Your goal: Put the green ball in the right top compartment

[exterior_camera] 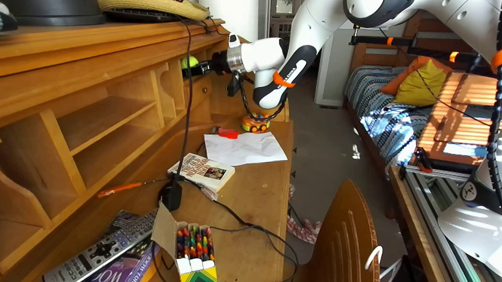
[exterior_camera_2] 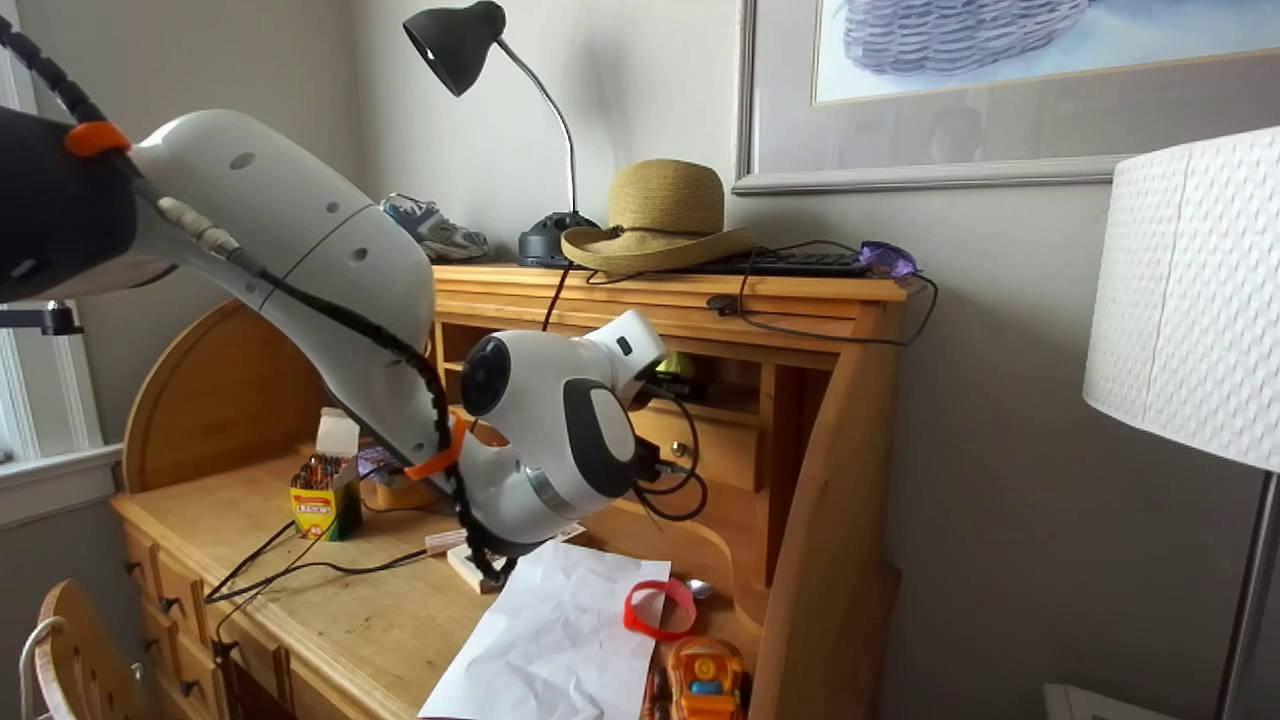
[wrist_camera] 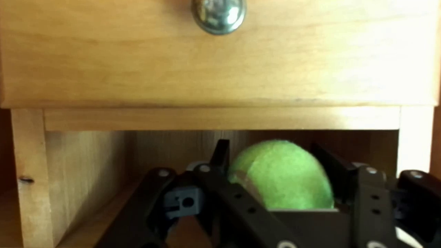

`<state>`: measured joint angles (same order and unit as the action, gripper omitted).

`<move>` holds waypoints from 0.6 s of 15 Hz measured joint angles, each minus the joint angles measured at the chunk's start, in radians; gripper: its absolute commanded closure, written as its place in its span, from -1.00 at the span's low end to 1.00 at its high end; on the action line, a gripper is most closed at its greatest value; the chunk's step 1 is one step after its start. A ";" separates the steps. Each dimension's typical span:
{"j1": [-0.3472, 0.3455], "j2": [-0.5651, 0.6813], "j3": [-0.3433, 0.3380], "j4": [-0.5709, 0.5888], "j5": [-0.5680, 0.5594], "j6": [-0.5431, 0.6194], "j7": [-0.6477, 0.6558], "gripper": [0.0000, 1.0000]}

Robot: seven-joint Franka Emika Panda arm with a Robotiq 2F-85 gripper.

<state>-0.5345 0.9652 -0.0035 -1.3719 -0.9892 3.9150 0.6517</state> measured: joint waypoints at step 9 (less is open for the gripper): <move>0.000 0.014 0.016 0.049 -0.032 -0.056 0.019 0.26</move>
<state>-0.5344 0.9790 0.0125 -1.3230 -1.0209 3.8594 0.6702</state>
